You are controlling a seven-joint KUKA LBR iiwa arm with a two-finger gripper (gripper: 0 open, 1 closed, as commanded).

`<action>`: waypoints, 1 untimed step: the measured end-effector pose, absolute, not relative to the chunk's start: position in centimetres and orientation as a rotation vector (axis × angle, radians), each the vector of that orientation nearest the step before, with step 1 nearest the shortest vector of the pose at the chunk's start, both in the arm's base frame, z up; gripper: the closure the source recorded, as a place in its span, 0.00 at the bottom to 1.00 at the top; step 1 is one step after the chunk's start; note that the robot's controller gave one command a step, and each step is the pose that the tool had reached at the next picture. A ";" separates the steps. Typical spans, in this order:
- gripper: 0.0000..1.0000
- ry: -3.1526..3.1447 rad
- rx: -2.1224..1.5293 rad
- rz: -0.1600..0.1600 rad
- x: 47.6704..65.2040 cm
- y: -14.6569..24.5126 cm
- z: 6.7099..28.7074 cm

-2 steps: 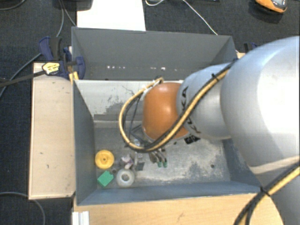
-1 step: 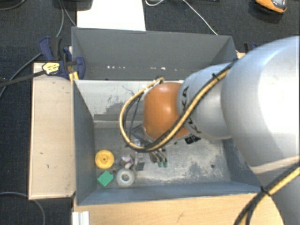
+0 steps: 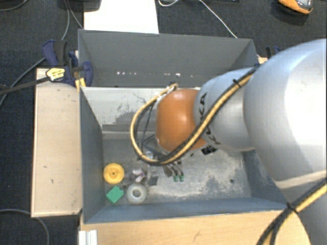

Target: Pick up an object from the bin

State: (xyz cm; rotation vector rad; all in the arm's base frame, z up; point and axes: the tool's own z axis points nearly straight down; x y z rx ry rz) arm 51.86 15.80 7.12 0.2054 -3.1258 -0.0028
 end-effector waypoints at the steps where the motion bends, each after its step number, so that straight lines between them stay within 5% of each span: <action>1: 1.00 -3.119 0.246 -0.002 51.8 15.8 7.8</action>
Offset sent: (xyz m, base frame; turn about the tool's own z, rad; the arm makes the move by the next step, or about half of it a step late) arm -0.0001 0.0000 0.0257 0.0000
